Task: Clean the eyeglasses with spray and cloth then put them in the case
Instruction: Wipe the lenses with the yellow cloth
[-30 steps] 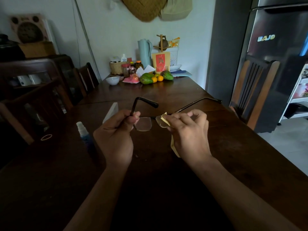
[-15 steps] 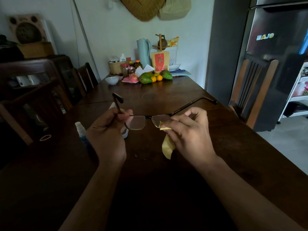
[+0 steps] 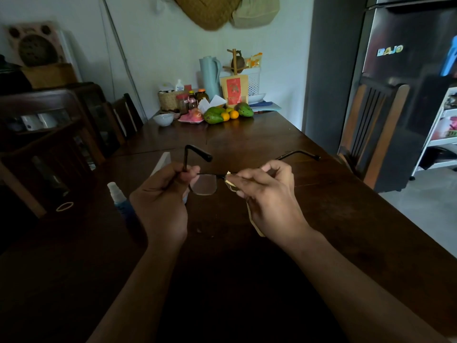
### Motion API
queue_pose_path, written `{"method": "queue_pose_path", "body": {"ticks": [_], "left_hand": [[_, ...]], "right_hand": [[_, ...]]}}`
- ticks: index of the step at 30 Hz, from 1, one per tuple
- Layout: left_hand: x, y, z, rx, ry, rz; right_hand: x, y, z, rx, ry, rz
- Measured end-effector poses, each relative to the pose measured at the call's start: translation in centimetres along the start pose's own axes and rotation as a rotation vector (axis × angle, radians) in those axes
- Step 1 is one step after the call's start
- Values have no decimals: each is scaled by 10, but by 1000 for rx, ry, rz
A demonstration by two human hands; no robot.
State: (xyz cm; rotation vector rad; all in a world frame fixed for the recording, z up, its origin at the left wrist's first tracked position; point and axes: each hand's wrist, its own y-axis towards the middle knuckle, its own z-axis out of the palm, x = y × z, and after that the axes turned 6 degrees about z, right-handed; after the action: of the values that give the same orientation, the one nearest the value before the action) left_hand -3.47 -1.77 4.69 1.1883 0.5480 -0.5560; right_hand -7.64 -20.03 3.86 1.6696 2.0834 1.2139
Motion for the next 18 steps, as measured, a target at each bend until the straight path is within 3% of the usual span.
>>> {"method": "queue_pose_path", "body": {"ticks": [6,12,18], "left_hand": [[1,1,-3,-1,-1,13],[-1,4,-4,-30,-34,13],[0,5,-3,-100,-82,-11]], "right_hand": [[-3,-2,2,10,74,-22],[3,-7,-1,-127,-72,-72],[11,-8,-2,-105,-149,-116]]}}
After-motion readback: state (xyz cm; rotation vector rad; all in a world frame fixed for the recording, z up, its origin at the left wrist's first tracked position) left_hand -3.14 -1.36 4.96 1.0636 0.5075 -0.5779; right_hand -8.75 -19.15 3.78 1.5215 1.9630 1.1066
